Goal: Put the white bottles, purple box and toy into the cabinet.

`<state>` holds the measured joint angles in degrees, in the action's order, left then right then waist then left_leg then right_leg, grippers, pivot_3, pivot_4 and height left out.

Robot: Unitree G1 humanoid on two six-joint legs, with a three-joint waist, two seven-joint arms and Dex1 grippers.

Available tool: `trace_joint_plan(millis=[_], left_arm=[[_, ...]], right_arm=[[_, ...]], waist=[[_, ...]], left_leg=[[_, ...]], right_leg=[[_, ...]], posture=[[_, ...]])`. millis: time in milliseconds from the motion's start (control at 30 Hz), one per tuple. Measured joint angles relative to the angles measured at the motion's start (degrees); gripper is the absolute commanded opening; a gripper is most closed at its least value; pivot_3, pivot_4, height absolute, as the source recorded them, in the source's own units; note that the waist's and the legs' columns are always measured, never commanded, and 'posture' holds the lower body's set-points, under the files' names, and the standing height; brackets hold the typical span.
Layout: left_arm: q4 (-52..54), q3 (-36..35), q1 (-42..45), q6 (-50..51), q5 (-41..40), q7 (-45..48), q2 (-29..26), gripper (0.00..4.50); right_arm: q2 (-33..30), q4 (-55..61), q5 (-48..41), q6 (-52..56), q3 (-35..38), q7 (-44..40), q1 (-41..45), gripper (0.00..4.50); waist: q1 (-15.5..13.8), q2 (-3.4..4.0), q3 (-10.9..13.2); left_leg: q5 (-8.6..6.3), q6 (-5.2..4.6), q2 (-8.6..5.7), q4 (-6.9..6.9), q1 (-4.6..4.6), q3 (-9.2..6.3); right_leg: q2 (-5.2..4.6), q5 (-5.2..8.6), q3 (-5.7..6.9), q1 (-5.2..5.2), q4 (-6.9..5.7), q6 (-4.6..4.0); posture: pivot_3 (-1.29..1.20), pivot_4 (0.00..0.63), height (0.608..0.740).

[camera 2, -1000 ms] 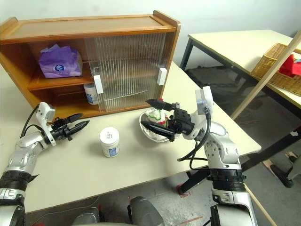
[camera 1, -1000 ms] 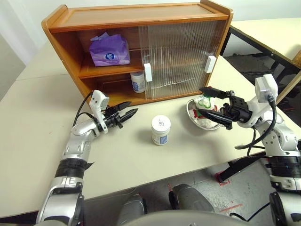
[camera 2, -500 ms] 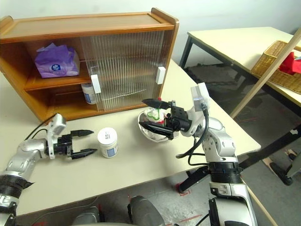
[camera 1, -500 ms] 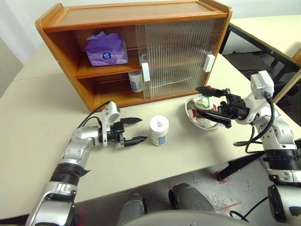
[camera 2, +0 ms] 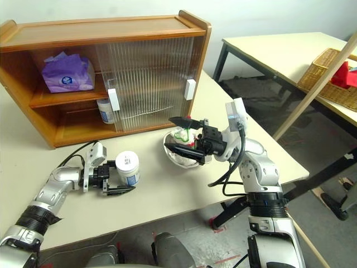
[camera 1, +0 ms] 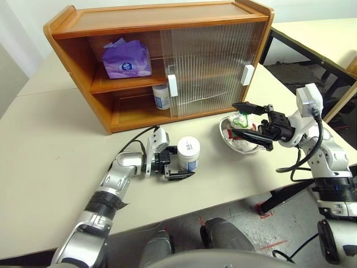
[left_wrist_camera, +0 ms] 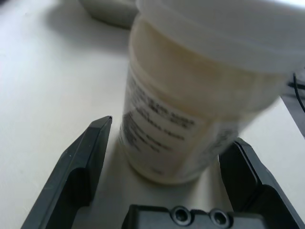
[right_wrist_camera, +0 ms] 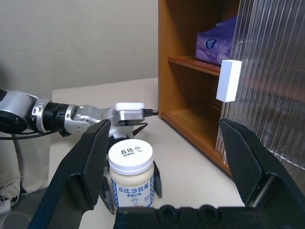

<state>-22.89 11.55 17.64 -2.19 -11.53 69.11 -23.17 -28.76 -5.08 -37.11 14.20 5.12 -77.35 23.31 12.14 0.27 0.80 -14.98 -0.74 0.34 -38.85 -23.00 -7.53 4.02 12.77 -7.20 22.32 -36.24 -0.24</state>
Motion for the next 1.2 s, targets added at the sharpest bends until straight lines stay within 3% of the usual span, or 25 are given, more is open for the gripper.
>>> trace_joint_plan(millis=[100, 233, 267, 533, 633, 867, 1033, 1200], left_arm=[[-0.97, 0.29, 0.51, -0.04, 0.25, -0.01, 0.55, 4.48], [-1.67, 0.35, 0.60, -0.54, 0.86, -1.00, 1.31, 3.24], [-1.69, 0.31, 0.49, -0.46, 0.81, -1.02, 1.43, 3.16], [-0.12, -0.40, -1.33, -0.98, 1.05, -3.67, 1.35, 3.16], [-0.17, -0.98, -1.98, -3.42, 2.10, -8.06, 1.53, 3.16], [-3.48, -10.90, -2.68, -6.51, 2.41, -24.68, 1.60, 3.16], [-4.55, -13.97, -2.60, -8.15, 2.39, -30.61, 2.00, 3.16], [-7.13, -16.91, -0.49, -8.03, 2.48, -36.65, 1.86, 3.16]], right_arm=[[-0.25, -0.10, 0.11, 0.00, -0.04, -0.03, 0.03, 4.50], [-0.80, -0.15, 0.19, 0.00, -0.04, -0.16, 0.05, 4.50], [-0.87, -0.15, 0.20, 0.00, -0.04, -0.22, 0.05, 4.50], [-0.87, -1.00, 0.62, 0.00, -0.30, -0.69, 0.57, 4.50], [-0.85, -1.25, 0.87, 0.00, -0.53, -0.82, 0.74, 4.50], [-0.22, -1.63, 0.98, -0.02, -0.76, -1.47, 0.74, 4.50], [0.73, -2.06, 0.99, -0.07, -0.94, -1.59, 1.14, 4.50], [0.96, -2.15, 1.19, -0.24, -1.09, -1.71, 1.29, 4.50]], waist=[[-0.10, 0.06, -0.04], [-0.23, 0.25, -0.17], [-0.28, 0.27, -0.19], [-0.37, 0.63, -0.45], [-0.37, 0.63, -0.45], [-0.27, 0.57, -0.41], [-0.72, 0.57, -0.41], [-1.24, 0.53, -0.38]], left_leg=[[0.00, 0.00, -0.02, -0.02, 0.10, 0.00], [0.00, 0.00, -0.05, -0.04, 0.23, 0.00], [0.01, -0.01, -0.06, -0.04, 0.25, -0.01], [0.01, -0.01, -0.03, 0.01, 0.29, 0.00], [0.03, -0.02, -0.01, 0.00, 0.32, -0.01], [0.19, -0.01, -0.01, 0.02, 0.39, -0.01], [0.17, 0.04, -0.07, 0.02, 0.26, 0.01], [0.16, 0.06, -0.11, 0.03, 0.23, 0.02]], right_leg=[[0.00, 0.23, -0.02, -0.12, 0.01, 0.40], [-0.02, 0.30, -0.05, -0.29, 0.01, 0.55], [-0.02, 0.30, -0.04, -0.32, 0.01, 0.56], [0.03, 0.33, -0.04, -0.32, 0.01, 0.58], [0.07, 0.28, -0.04, -0.33, 0.00, 0.53], [0.14, 0.12, -0.02, -0.33, -0.01, 0.49], [0.08, 0.20, -0.08, -0.27, 0.01, 0.53], [0.10, -0.07, -0.07, -0.27, 0.02, 0.01]], posture=[[-0.26, 0.008, 0.740], [-0.25, 0.007, 0.740], [-0.25, 0.007, 0.740], [-0.24, 0.007, 0.740], [-0.23, 0.007, 0.740], [-0.23, 0.004, 0.740], [-0.23, 0.005, 0.740], [-0.22, 0.005, 0.740]])
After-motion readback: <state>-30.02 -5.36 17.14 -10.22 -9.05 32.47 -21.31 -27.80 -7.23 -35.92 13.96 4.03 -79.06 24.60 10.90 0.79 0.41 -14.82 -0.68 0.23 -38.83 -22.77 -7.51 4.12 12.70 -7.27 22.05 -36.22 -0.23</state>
